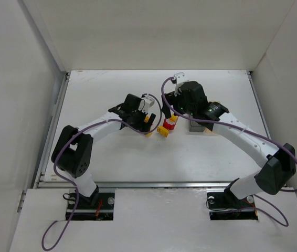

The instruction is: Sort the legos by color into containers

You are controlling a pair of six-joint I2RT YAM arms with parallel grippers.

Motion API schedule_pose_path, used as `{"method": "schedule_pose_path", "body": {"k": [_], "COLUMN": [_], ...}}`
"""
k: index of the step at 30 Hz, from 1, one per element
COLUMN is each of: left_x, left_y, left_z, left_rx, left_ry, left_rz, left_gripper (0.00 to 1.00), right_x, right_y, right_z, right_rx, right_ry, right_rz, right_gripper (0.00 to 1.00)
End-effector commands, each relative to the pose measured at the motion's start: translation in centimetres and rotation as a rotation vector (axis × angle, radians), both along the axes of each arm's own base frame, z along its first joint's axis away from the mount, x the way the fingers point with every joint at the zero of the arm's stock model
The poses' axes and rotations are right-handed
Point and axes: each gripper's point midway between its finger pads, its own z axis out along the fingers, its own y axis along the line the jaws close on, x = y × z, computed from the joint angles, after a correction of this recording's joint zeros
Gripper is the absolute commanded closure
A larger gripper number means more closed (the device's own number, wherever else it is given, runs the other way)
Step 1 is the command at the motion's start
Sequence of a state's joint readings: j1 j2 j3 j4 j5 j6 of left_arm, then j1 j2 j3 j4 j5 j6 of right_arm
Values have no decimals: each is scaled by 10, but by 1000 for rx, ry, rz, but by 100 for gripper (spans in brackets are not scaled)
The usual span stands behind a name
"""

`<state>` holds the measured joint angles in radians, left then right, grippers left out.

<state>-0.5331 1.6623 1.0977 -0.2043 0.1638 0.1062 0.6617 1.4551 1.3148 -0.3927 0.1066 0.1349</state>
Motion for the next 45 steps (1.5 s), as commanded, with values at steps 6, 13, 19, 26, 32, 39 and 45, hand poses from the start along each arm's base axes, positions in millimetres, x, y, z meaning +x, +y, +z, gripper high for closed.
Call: {"method": "schedule_pose_path", "body": {"k": [6,13,19,26,32,39,45], "left_x": [11,23,19,9,2,6,12], "left_y": [-11,-9,-9,-11,-4,-3,-7], "left_z": [-6,-1,-7,-17,-19,-23,-30], "left_rx": [-22,-22,-24,-20,-12,-10,-22], "left_ry": [24,-23,-11,42,104,134,151], "left_rz": [26,71,65,32,77,93,89], "left_gripper": [8,25,50,58,42,41,48], "right_x": [4,4,5,3,3,2,5], "right_y": [7,7,9,8,8,7,10], "right_z": [25,25,21,21,21,19,23], "right_rx": [35,35,31,26,26,20,32], "right_ry": [-53,-53,-42,-35,-35,-27,-29], "right_rz": [9,9,17,17,17,17,13], "right_gripper": [11,11,11,11,11,11,11]}}
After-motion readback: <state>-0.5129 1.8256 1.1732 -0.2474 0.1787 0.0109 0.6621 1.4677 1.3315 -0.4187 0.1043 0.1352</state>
